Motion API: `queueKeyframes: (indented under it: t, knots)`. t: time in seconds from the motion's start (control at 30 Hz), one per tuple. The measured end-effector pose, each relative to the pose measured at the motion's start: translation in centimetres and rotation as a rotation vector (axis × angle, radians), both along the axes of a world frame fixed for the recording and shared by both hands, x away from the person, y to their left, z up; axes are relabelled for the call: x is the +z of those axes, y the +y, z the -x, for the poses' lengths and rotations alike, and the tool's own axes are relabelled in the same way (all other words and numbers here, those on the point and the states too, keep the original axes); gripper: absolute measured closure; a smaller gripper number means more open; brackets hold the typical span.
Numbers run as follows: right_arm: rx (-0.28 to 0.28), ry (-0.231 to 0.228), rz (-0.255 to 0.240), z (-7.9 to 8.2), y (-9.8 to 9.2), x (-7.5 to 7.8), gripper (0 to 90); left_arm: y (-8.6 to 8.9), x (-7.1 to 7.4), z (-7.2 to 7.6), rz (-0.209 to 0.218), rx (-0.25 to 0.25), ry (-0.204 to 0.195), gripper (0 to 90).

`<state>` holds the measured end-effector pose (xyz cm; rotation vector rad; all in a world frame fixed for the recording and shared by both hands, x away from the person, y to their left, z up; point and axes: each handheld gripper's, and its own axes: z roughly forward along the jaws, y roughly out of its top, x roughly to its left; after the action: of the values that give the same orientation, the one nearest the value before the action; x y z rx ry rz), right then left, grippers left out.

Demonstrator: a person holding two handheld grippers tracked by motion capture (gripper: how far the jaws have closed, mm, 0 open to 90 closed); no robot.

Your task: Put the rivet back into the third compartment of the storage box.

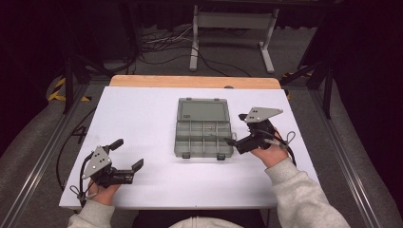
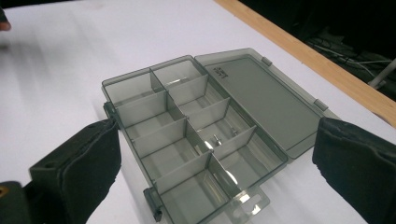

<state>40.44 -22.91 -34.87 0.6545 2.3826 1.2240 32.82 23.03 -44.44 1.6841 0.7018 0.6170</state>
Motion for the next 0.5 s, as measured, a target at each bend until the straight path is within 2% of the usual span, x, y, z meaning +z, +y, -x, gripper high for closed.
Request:
queueKeyframes:
  t: [0.07, 0.17, 0.5]
  knots:
    - [-0.004, -0.015, -0.026, 0.5, -0.8, -0.3, 1.4, 0.0, 0.0, 0.0, -0.005, -0.002, 0.004, 1.3]
    - [-0.008, -0.024, -0.040, 1.0, -1.4, -0.6, 1.3, 0.0, 0.1, 0.0, -0.009, -0.003, 0.005, 1.3]
    - [-0.035, -0.080, -0.142, 3.7, -5.0, -3.1, 1.0, -0.2, 0.1, 0.1, -0.008, -0.005, 0.003, 1.3]
